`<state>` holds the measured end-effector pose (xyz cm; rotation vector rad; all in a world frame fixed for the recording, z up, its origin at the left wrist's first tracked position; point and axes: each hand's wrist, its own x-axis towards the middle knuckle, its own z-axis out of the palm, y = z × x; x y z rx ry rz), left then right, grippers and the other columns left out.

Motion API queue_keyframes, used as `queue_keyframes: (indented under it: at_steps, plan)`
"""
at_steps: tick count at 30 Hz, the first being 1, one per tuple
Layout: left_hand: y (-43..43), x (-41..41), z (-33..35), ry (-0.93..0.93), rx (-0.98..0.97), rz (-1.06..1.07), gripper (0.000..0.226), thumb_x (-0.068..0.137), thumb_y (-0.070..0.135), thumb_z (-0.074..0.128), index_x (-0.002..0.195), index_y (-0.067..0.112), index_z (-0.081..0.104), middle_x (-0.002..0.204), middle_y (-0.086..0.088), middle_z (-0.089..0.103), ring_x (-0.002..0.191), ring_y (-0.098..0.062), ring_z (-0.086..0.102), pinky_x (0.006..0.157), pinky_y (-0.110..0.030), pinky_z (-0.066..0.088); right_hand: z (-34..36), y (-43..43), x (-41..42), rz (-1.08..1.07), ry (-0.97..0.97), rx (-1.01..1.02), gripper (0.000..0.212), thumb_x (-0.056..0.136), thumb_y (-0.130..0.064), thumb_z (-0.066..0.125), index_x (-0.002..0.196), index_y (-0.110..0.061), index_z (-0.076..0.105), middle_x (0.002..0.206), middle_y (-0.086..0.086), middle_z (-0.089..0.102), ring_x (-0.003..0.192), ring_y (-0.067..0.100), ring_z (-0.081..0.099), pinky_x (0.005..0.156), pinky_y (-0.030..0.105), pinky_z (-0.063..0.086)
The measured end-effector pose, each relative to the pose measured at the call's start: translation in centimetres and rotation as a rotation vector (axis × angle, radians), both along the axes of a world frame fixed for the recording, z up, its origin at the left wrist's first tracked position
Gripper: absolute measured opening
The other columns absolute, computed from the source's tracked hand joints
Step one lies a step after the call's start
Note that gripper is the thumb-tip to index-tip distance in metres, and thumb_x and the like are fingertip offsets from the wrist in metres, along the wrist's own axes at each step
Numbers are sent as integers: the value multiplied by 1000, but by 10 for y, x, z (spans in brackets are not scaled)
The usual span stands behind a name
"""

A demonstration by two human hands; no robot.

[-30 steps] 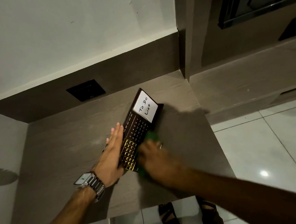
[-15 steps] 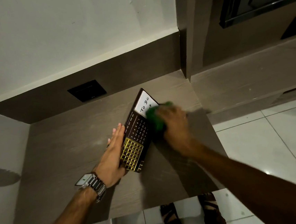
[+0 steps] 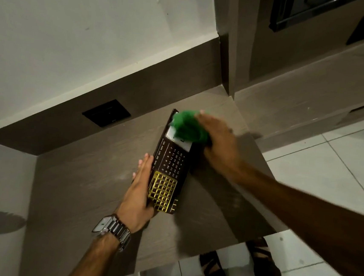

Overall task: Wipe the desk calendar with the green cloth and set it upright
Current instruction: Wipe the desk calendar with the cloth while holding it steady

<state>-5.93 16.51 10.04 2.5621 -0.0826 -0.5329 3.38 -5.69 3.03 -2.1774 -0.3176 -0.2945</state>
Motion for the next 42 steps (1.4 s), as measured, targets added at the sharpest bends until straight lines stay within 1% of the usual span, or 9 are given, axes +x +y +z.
queue_keyframes:
  at_steps: [5, 11, 16, 20, 25, 30, 34, 37, 42]
  plan:
    - [0, -1, 3, -5, -36, -4, 107, 69, -3, 65, 149, 22, -2, 159, -2, -3, 147, -25, 2, 118, -56, 15, -32, 47, -64, 449, -205, -233, 86, 67, 6, 80, 143, -12, 44, 152, 13, 38, 142, 32, 25, 95, 53, 48]
    - [0, -2, -1, -22, -31, 8, 113, 71, -3, 68, 147, 29, -9, 155, 6, -7, 143, -14, -8, 118, -48, 3, -34, 26, -23, 321, -178, -339, 90, 75, -12, 82, 149, -24, 31, 157, 3, 29, 146, 33, 15, 103, 59, 41]
    - [3, -1, -1, -22, -21, -7, 112, 71, -9, 62, 144, 35, -11, 149, 14, -11, 141, -12, -10, 118, -56, 13, -42, 29, -47, 587, -419, -399, 92, 67, -9, 86, 144, -18, 38, 151, 9, 41, 142, 38, 24, 108, 56, 35]
    - [3, -1, -1, -18, -3, -20, 116, 69, -7, 62, 141, 43, -14, 151, 15, -11, 142, -12, -11, 119, -52, 6, -9, 11, 18, 357, -404, -361, 61, 81, -11, 66, 140, -16, 49, 150, 10, 43, 141, 39, 27, 109, 51, 23]
    - [3, 0, 0, -2, -2, -12, 115, 70, -4, 66, 145, 35, -12, 156, 10, -10, 144, -15, -9, 119, -53, 4, 10, 4, 51, 147, -162, -340, 52, 88, -10, 47, 139, -19, 51, 149, 5, 44, 142, 35, 25, 106, 63, 32]
    - [2, -1, 3, -21, -5, -20, 113, 70, -4, 65, 143, 35, -12, 155, 9, -9, 145, -17, -7, 119, -54, 7, 8, 18, 17, 472, -373, -491, 59, 80, -14, 72, 135, -19, 54, 145, 5, 49, 137, 37, 33, 101, 55, 37]
    - [2, -1, 2, -9, -2, -14, 113, 70, -6, 63, 147, 30, -10, 158, 6, -8, 145, -17, -9, 119, -56, 7, 15, -1, 59, 165, -114, -348, 49, 89, -10, 46, 137, -18, 54, 146, 6, 48, 139, 37, 30, 102, 62, 36]
    - [2, -2, 1, -6, -4, -2, 114, 69, -8, 63, 147, 31, -10, 158, 7, -8, 144, -16, -9, 118, -56, 7, 1, -2, 45, 32, 24, -274, 60, 83, 6, 58, 139, -16, 51, 145, 9, 48, 137, 38, 33, 99, 63, 38]
    - [3, -1, 0, -10, -18, 0, 113, 69, -8, 63, 146, 33, -10, 155, 11, -10, 143, -13, -10, 119, -55, 6, -48, 6, -51, 268, -145, -425, 61, 75, -20, 80, 132, -18, 59, 142, 5, 53, 133, 39, 41, 100, 56, 40]
